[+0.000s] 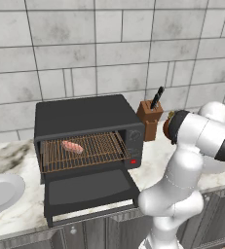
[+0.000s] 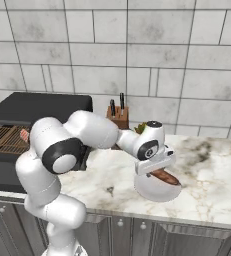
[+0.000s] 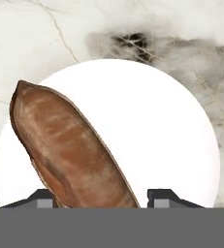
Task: Open the toaster oven door. Place the baguette on the top rack in the toaster oven and place the steak on the bottom rack.
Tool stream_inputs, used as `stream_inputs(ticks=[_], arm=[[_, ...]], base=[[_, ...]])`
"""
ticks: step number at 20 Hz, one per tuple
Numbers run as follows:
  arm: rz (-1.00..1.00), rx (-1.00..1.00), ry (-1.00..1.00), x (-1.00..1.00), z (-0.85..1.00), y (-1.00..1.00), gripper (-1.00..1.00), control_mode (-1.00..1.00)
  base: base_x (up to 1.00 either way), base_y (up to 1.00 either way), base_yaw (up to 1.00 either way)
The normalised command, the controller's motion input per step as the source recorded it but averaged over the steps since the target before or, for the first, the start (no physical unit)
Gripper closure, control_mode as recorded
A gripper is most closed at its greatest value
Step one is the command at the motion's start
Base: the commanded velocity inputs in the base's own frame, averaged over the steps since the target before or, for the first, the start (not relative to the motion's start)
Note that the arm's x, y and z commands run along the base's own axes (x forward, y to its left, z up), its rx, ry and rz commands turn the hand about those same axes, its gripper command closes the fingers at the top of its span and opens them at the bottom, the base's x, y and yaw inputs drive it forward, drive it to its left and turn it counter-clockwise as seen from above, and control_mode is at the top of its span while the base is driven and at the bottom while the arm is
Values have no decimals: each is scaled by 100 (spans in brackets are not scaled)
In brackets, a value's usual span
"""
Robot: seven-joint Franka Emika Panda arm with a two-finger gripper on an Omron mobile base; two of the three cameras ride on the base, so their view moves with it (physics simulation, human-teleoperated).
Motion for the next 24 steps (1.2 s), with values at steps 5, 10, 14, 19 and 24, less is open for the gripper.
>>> stream_inputs(ticks=[5, 10, 14, 19, 24], arm=[[1, 0, 6, -31, 46, 34, 100, -100], [6, 0, 9, -25, 46, 39, 100, -100], [5, 1, 14, -23, 40, 37, 100, -100], [1, 7, 12, -29, 33, 35, 100, -100], [0, 9, 10, -12, 40, 41, 100, -100]], base=[[0, 0, 0], [0, 0, 0], [0, 0, 0], [0, 0, 0], [0, 0, 0]])
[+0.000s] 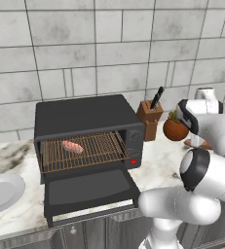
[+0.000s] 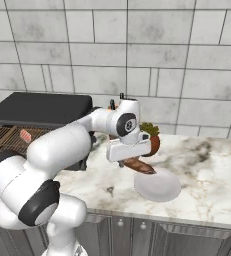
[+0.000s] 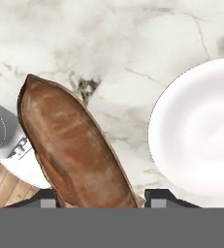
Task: Open the toaster oven door. Place the baguette on the top rack in the toaster oven and place the steak on the bottom rack.
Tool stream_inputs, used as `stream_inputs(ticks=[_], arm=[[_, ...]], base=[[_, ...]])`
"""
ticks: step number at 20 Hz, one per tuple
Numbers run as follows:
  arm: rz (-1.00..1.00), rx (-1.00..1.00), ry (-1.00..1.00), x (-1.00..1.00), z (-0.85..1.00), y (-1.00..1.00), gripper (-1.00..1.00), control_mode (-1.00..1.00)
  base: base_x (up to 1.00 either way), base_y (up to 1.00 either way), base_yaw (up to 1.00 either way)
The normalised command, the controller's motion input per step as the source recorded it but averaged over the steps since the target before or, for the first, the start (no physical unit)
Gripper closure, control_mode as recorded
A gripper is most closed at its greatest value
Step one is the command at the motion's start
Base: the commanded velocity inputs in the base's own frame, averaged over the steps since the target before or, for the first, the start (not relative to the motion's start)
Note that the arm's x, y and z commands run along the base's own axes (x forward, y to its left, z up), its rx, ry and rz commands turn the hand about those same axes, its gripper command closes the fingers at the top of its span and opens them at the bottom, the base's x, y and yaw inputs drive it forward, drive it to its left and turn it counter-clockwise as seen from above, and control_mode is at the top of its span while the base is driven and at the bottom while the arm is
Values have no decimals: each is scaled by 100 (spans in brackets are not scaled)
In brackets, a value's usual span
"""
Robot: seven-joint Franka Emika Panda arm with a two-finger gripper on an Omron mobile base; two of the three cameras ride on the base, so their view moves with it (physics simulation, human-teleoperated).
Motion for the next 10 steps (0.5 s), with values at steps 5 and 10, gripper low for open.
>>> stream_inputs(ticks=[5, 10], arm=[[0, 2, 4, -1, 34, 43, 100, -100], [3, 0, 0, 0, 32, 40, 100, -100]], base=[[0, 0, 0], [0, 0, 0]])
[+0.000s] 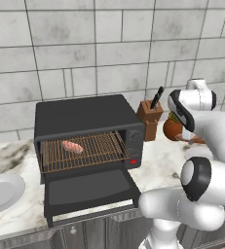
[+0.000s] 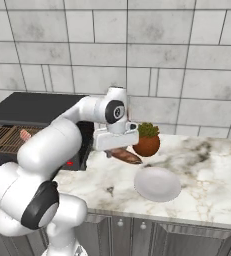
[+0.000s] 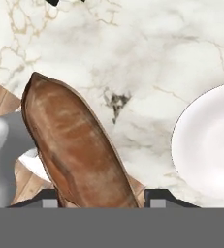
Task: Open the toaster oven door. Place the baguette on the top rack in the toaster oven and place the steak on the bottom rack.
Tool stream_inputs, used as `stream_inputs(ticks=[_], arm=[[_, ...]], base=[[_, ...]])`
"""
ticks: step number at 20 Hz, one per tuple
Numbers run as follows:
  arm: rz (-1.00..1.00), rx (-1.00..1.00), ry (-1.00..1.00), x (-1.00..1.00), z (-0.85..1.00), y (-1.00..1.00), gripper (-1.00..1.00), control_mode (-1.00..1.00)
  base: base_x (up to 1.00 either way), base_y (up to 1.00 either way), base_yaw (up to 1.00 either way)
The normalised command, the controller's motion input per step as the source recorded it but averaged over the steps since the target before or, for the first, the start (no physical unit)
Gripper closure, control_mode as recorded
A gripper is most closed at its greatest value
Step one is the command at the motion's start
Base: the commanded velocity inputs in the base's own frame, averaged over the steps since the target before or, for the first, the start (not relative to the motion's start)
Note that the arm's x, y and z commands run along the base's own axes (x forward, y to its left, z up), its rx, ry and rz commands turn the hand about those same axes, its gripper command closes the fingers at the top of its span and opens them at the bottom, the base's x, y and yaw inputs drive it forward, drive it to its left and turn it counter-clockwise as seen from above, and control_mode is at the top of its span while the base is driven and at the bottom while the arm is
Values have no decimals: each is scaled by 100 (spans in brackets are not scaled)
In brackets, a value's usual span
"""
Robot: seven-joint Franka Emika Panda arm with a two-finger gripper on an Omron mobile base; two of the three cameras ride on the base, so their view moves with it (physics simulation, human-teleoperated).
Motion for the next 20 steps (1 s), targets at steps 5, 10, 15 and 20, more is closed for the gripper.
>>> stream_inputs(ticks=[5, 10, 15, 20], arm=[[2, 5, 4, -1, 24, 46, 100, -100], [4, 7, 3, -2, 14, 45, 100, -100], [3, 6, 0, -13, 3, 46, 100, -100], [0, 2, 0, -24, 4, 43, 100, -100]], base=[[0, 0, 0], [0, 0, 0], [0, 0, 0], [0, 0, 0]])
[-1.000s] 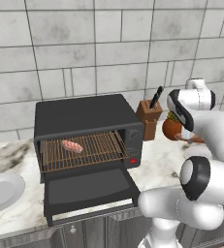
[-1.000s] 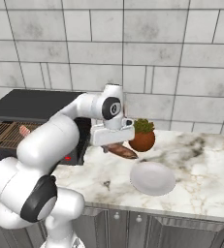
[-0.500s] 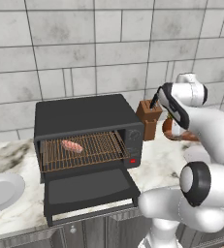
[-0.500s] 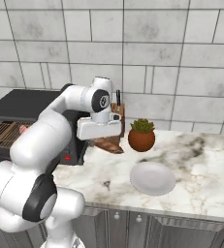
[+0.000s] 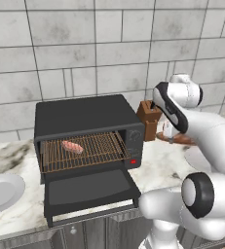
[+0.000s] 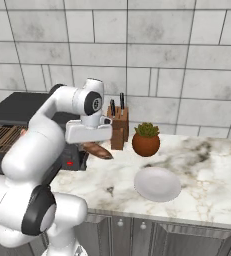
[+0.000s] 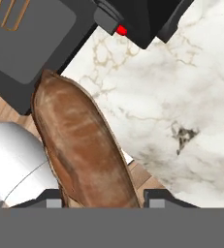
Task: Open the toaster oven door. Place the baguette on the top rack in the toaster oven and place the steak on the bottom rack.
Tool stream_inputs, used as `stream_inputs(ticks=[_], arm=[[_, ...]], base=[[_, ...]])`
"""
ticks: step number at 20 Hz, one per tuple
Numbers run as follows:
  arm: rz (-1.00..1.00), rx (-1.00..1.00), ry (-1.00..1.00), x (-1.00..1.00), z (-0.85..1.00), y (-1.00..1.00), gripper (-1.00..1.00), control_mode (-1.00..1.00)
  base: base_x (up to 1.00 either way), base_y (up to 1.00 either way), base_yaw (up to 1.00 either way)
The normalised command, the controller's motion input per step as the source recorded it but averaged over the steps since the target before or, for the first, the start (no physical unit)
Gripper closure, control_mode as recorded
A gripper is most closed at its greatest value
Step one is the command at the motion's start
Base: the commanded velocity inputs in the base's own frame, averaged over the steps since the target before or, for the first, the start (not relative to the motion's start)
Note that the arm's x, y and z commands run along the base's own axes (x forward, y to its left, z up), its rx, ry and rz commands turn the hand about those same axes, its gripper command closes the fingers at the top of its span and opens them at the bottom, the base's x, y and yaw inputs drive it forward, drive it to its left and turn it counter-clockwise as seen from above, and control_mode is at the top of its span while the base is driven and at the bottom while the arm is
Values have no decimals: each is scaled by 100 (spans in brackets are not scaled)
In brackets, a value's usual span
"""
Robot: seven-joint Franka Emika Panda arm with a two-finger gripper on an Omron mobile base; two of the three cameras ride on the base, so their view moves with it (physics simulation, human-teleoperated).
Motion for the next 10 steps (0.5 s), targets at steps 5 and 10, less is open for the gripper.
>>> stream_inputs(ticks=[5, 10], arm=[[0, 0, 0, -17, 0, 47, 100, -100], [1, 0, 0, -4, 0, 53, 100, -100]], base=[[0, 0, 0], [0, 0, 0]])
